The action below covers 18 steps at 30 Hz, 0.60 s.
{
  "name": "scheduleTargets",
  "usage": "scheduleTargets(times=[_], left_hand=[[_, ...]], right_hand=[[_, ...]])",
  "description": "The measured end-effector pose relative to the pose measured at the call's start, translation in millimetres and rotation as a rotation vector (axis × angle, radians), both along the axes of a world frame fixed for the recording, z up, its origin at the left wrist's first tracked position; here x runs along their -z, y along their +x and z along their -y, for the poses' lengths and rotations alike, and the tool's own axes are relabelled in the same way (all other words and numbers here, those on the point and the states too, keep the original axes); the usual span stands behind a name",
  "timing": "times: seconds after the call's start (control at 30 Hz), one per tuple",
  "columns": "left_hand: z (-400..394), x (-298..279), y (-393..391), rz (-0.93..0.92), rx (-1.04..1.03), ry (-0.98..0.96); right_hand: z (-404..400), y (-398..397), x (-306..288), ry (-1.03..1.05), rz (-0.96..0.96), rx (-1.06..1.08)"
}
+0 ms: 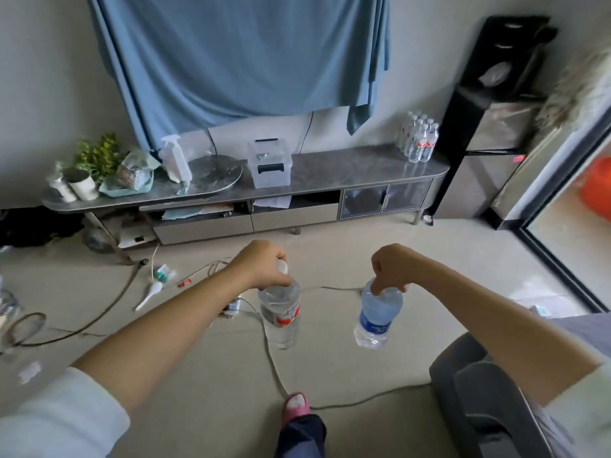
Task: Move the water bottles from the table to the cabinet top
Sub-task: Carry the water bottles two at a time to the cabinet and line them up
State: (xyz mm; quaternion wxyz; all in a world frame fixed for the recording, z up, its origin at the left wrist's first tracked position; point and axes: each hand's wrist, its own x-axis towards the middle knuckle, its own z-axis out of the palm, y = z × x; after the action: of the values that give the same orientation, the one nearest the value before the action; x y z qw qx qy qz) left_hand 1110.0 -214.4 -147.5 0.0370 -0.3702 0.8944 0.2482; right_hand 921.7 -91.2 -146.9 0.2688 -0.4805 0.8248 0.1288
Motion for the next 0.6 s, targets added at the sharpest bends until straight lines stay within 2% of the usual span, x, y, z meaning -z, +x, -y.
scheduleTargets(times=[0.13,0.23,0.4,0.6], left_hand=[[60.3,-3.1,-65.4,0.029,0.148,-0.027],[106.0,-8.3,-112.4,-0.004,0.215,-0.083],[164.8,-10.1,-180.0,-0.063,0.228,-0.081],[215.6,-5.4,-259.0,-0.079,0.218,-0.055]], right_hand=[[46.2,-50.3,-1.7,0.034,-0.013,0.092],[79.4,-89.0,-2.9,-0.034,-0.045,0.174],[117.8,-148.9,-5.4,-0.180,-0.022,0.333],[166.3,-229.3,-10.9,-0.098,-0.017,0.371]])
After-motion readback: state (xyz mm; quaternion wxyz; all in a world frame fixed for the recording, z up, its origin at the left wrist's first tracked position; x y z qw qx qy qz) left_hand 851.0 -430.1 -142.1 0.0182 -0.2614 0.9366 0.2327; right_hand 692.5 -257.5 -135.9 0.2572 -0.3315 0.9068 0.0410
